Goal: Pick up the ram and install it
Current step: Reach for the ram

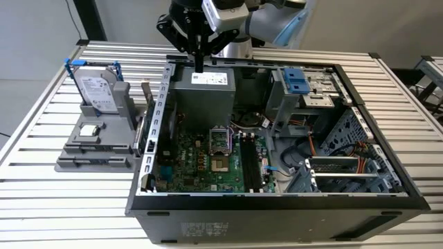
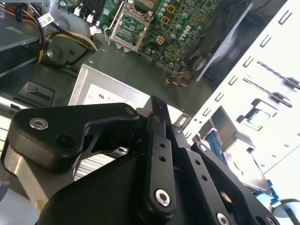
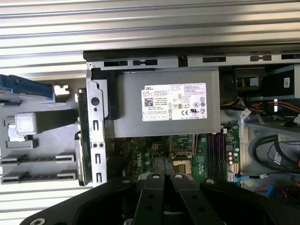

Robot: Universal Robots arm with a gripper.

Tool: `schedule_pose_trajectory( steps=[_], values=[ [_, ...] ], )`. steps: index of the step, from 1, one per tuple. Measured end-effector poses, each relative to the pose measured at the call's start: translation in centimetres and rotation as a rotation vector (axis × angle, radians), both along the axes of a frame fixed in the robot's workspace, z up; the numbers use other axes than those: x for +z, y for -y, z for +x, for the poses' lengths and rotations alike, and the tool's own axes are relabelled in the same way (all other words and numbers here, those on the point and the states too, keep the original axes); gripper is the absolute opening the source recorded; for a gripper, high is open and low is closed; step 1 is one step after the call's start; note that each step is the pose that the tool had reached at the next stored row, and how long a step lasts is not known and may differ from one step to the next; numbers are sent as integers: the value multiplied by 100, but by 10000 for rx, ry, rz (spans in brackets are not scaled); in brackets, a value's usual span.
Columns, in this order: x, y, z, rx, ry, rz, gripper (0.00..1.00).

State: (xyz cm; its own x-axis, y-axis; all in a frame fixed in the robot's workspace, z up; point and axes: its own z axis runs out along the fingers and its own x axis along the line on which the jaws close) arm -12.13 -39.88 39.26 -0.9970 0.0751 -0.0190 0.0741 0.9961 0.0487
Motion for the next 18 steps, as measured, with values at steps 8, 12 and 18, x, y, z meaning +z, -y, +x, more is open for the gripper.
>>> schedule_pose_trajectory(
  steps=[8, 12, 18],
  values=[
    [0, 2, -135, 1, -1, 5, 0],
    [0, 2, -265, 32, 0, 6, 0],
    [0, 2, -429, 79, 0, 4, 0]
  ],
)
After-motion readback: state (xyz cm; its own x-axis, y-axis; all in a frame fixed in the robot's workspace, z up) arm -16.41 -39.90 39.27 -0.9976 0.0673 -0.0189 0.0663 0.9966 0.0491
